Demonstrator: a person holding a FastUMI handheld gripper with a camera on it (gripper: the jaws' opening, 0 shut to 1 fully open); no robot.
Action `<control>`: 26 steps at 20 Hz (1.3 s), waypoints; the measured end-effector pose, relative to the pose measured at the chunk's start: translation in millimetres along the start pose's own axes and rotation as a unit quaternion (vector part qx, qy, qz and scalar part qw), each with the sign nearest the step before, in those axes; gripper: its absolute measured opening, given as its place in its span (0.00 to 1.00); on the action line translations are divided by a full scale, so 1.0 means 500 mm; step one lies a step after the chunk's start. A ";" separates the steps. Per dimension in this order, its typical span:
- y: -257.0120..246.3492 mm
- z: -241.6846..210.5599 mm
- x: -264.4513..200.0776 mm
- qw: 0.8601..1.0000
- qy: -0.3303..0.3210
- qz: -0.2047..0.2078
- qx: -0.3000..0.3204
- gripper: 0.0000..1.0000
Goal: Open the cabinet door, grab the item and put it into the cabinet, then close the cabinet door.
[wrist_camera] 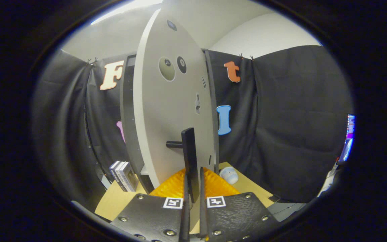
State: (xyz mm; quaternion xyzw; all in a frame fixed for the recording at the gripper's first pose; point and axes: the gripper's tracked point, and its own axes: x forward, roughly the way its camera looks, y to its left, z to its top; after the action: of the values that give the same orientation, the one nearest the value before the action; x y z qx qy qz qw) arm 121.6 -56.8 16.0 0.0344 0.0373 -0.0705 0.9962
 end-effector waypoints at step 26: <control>-0.300 0.010 0.068 0.989 0.032 0.141 0.028 0.03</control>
State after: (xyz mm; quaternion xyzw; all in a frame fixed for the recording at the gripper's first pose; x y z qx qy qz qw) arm 134.1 -210.1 8.7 0.0697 0.0618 0.0703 0.9932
